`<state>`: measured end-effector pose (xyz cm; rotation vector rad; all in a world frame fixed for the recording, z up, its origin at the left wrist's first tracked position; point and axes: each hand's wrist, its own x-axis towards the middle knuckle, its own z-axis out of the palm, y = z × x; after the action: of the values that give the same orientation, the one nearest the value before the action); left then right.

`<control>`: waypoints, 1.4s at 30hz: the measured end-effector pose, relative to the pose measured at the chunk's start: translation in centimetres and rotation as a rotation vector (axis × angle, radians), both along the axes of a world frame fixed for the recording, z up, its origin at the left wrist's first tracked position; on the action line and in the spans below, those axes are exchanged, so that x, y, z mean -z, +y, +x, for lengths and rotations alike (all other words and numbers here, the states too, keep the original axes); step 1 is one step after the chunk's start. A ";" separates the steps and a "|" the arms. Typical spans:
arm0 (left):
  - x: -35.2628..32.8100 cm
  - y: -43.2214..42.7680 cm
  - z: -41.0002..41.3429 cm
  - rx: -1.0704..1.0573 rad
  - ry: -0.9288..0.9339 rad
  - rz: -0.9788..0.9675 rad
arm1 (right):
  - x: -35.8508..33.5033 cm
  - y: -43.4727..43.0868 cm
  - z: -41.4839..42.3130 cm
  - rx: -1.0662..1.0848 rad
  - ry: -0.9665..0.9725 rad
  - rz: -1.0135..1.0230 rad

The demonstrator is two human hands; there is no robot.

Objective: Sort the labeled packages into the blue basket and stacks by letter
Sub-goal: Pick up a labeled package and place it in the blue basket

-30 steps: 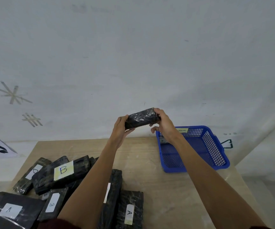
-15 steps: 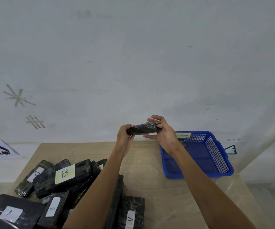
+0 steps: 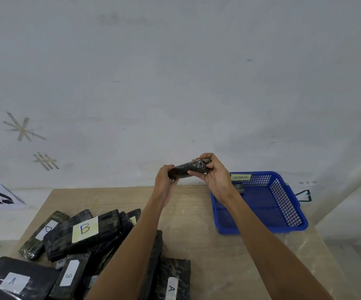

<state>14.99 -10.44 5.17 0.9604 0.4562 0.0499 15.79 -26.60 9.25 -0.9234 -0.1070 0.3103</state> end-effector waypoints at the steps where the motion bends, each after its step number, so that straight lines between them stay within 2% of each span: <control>1: -0.1 0.0 0.0 0.000 -0.002 0.007 | -0.1 0.0 0.1 0.006 0.003 0.001; 7: 0.0 0.2 0.4 -0.021 -0.027 0.070 | -0.5 -0.4 0.2 0.025 0.018 -0.006; 10: -0.4 0.2 0.2 -0.009 -0.080 0.139 | -0.5 -0.8 0.3 0.041 0.093 -0.009; 17: -0.6 1.6 0.3 0.036 -0.221 0.305 | 2.0 -2.2 0.3 0.065 0.155 -0.222; 23: 0.6 3.0 0.0 0.243 -0.116 0.323 | 3.0 -3.1 0.2 0.130 0.088 -0.356; 28: 1.1 3.6 -0.4 0.378 -0.106 0.310 | 4.2 -4.2 0.3 0.155 0.030 -0.467; 36: 3.5 0.1 0.3 0.499 -0.062 0.366 | 7.7 -7.4 -0.7 0.340 0.249 -0.482; 42: 5.9 -4.7 2.6 0.502 0.005 0.422 | 10.3 -12.1 1.7 0.394 0.307 -0.474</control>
<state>17.63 -15.15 -0.78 1.4681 0.1989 -0.3214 17.53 -38.73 -1.01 -1.3262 0.4446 0.1057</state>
